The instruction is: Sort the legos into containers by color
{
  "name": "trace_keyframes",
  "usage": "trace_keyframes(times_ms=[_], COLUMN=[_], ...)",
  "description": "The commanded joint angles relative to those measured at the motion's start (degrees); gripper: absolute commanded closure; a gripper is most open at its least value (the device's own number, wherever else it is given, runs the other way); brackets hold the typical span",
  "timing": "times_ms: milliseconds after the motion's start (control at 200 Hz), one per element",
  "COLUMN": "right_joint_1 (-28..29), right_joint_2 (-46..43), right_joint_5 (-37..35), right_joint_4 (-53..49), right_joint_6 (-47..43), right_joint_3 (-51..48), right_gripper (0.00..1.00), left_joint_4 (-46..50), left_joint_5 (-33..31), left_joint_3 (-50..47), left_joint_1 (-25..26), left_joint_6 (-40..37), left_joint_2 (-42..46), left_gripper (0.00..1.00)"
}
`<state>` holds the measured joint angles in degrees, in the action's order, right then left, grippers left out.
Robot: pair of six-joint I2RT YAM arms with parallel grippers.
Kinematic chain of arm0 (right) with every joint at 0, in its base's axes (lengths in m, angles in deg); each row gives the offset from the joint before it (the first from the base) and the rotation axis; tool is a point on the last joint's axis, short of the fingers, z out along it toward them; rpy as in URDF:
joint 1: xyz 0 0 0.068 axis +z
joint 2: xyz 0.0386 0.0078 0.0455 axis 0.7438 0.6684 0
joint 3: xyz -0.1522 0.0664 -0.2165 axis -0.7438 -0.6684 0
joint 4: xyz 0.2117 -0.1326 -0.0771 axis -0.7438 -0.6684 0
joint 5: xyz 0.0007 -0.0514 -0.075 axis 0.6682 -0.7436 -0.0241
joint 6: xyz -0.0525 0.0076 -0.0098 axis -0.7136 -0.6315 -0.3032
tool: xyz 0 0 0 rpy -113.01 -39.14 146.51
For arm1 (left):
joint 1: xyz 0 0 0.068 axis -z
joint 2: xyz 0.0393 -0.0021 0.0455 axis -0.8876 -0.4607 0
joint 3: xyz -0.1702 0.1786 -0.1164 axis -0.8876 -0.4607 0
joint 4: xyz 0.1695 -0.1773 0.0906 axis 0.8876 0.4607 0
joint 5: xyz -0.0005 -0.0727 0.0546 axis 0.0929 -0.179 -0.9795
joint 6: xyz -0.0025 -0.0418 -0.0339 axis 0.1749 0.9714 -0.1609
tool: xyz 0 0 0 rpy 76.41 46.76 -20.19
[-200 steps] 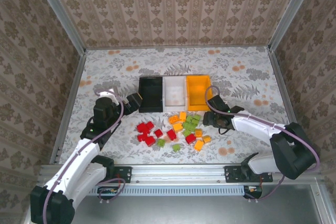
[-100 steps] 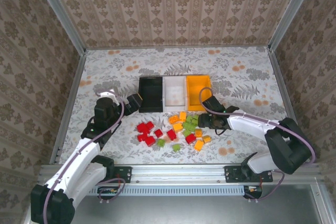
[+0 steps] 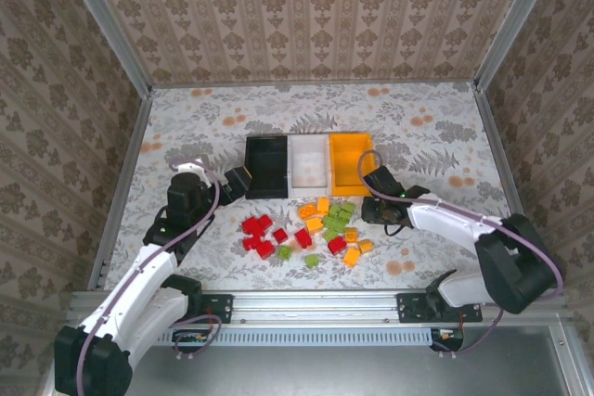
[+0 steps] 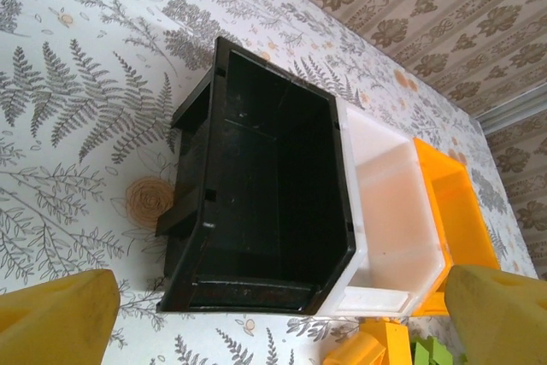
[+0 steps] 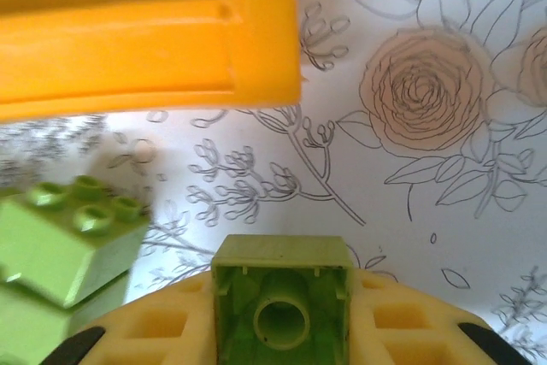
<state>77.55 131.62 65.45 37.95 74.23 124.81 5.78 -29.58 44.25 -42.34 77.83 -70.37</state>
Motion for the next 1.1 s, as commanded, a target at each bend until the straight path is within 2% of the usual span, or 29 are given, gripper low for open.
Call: trace_keyframes(times_ms=[0, 120, 345, 545, 615, 705, 800, 955, 1030, 1090], right_joint_1=[-0.11, -0.10, -0.64, -1.70, -1.88, -1.91, -1.82, -1.42, -0.90, -0.31], right_joint_2=[-5.89, -3.63, 13.06, 22.98, 24.90, 25.77, 24.95, 19.35, 15.77, 13.28], right_joint_5=[1.63, 1.81, -1.73, -4.31, -4.35, -4.12, -4.00, -3.72, -2.74, -2.27], right_joint_4=[-4.02, -5.82, -5.15, -7.62, -8.37, -8.53, -8.54, -8.54, -7.81, -7.41], right_joint_6=[-2.69, -3.60, -2.32, -0.67, -0.07, 0.33, 0.38, -0.01, 0.12, 0.17], right_joint_3=[4.52, 12.07, 26.21, 35.19, 36.90, 38.13, 38.12, 35.06, 31.84, 29.14], right_gripper=[0.75, 0.73, 0.72, 0.65, 0.59, 0.46, 0.38, 0.34, 0.33, 0.33], left_joint_4=[3.49, 5.34, 8.76, 10.11, 10.61, 12.23, 13.46, 15.67, 17.45, 18.55], left_joint_5=[-0.48, 0.87, 2.55, 2.55, 2.70, 2.89, 3.37, 2.32, -0.44, -3.31], left_joint_3=[1.83, 2.16, -0.04, -2.75, -3.53, -3.83, -3.75, -2.01, -0.54, 0.51], left_joint_1=[0.25, 0.34, 0.51, 1.02, 1.01, 1.03, 1.13, 3.06, 5.47, 9.59], left_joint_6=[-1.35, -1.90, -0.99, -0.77, -0.92, -1.73, -3.16, -5.95, -7.37, -8.31], left_joint_2=[-0.35, -0.08, 2.23, 8.16, 9.35, 9.41, 8.47, 4.79, 1.45, -2.71], left_gripper=[0.00, 0.00, 0.00, 0.00, 0.01, 0.01, 0.02, 0.03, 0.04, 0.07])
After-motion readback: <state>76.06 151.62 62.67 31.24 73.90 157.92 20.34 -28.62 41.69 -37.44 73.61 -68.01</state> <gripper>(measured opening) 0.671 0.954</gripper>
